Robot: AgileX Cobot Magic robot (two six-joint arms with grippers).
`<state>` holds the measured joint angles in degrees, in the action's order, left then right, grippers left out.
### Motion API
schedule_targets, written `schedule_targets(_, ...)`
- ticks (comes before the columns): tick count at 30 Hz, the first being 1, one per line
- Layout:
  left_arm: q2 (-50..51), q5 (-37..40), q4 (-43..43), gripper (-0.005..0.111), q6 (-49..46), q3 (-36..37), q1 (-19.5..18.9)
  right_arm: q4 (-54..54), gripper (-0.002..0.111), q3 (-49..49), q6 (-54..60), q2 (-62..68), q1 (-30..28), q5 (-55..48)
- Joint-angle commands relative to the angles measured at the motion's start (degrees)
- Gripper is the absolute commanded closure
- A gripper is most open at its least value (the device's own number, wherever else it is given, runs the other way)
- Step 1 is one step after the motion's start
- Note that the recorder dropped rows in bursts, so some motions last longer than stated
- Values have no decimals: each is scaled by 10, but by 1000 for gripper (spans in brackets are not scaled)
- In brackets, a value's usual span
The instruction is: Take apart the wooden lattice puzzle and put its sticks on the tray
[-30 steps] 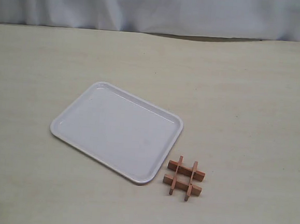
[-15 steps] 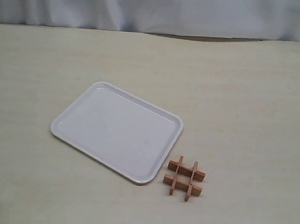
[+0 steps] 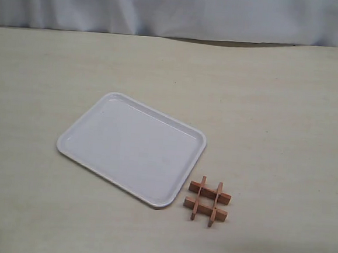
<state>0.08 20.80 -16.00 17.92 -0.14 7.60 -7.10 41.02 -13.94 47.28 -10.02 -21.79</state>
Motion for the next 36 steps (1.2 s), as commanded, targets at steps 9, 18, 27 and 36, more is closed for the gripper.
schedule_targets(9, -1, -2, 1, 107, 1, 1, 5, 32, 104, 47, 95, 282, 340, -232)
schedule_targets(18, -1, -3, 1, 107, 1, 1, 5, 19, 76, 45, 6, 369, 430, -220)
schedule_targets(27, -1, -3, 1, 107, 1, 1, 5, 2, 62, 46, -94, 420, 430, -243)
schedule_targets(36, -1, -3, 1, 107, 1, 1, 5, 10, 62, 45, -157, 459, 429, -183)
